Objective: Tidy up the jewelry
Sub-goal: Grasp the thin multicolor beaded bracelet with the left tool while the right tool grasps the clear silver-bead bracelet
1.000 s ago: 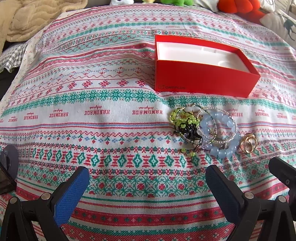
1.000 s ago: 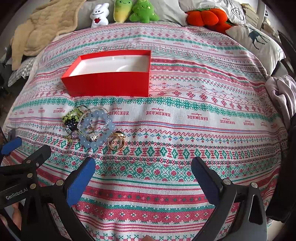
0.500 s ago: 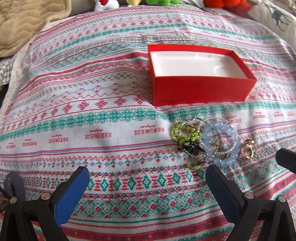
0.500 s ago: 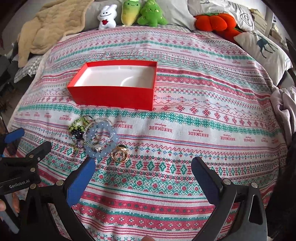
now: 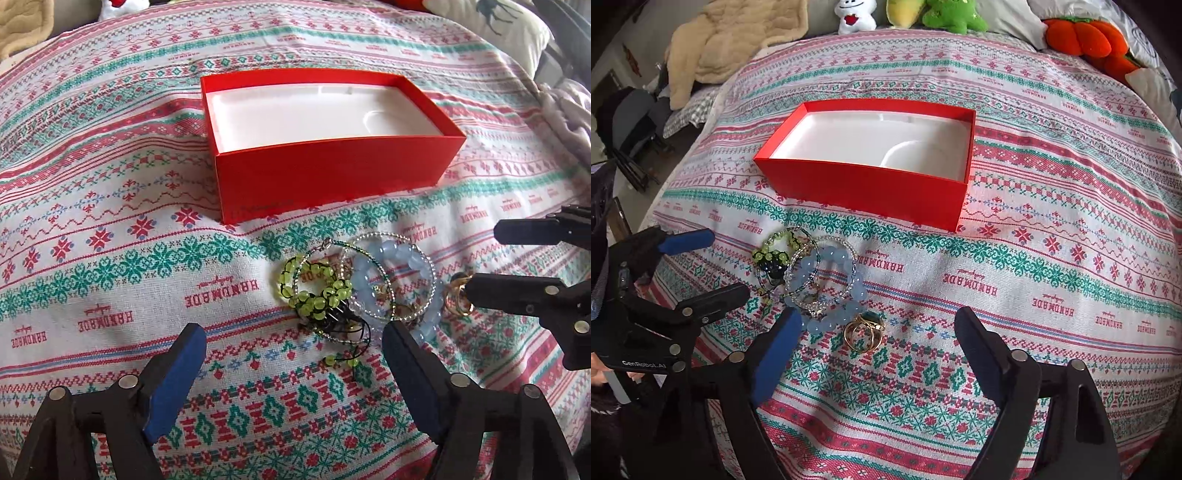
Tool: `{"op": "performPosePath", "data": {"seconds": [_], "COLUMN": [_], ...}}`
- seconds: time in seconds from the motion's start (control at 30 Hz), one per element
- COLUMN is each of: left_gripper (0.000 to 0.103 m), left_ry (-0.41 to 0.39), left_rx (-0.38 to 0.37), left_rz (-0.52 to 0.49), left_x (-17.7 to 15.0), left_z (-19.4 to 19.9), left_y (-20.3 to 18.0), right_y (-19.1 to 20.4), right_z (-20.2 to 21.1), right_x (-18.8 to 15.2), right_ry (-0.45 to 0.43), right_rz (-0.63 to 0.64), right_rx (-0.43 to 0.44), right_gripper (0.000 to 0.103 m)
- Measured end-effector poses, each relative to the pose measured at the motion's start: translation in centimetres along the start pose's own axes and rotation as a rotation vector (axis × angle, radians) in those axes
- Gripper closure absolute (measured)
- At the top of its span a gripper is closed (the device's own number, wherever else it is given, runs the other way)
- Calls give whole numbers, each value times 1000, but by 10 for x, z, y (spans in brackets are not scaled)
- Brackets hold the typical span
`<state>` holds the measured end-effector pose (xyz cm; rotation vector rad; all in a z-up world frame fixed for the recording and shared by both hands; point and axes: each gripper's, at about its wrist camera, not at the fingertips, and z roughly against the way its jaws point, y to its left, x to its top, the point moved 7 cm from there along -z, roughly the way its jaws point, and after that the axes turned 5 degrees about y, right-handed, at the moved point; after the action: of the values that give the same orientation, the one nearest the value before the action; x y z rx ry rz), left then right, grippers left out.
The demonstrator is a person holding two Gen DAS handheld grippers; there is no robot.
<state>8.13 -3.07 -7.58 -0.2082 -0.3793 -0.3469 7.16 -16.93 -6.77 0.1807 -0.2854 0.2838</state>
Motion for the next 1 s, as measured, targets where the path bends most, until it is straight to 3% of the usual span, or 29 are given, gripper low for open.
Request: {"op": "performPosePath", "data": {"seconds": [0.13,0.37,0.53,0.8,1.0], "left_gripper": [26,28,36,64,75], "left_ry": [15,17,25,9,-2], "left_rx": [-19,-8,-24,-50,-54], "left_rz": [-11,-29,-22,3,-11], "left_x": [2,9,8,6,18], "left_z": [-7,-16,-16,-8,-8], "left_y": [-5,-10,-7,0,-8], "right_y": [4,13,19,14,6], "right_z": [-10,-37,-49,-31,-16], "right_x": [8,16,20,22,24], "right_ry": [9,64,91,53,20], "right_rz": [14,31,33,0,-22], "right_rx": [26,63,74,81,75], "right_gripper": [47,70,87,91,91]}}
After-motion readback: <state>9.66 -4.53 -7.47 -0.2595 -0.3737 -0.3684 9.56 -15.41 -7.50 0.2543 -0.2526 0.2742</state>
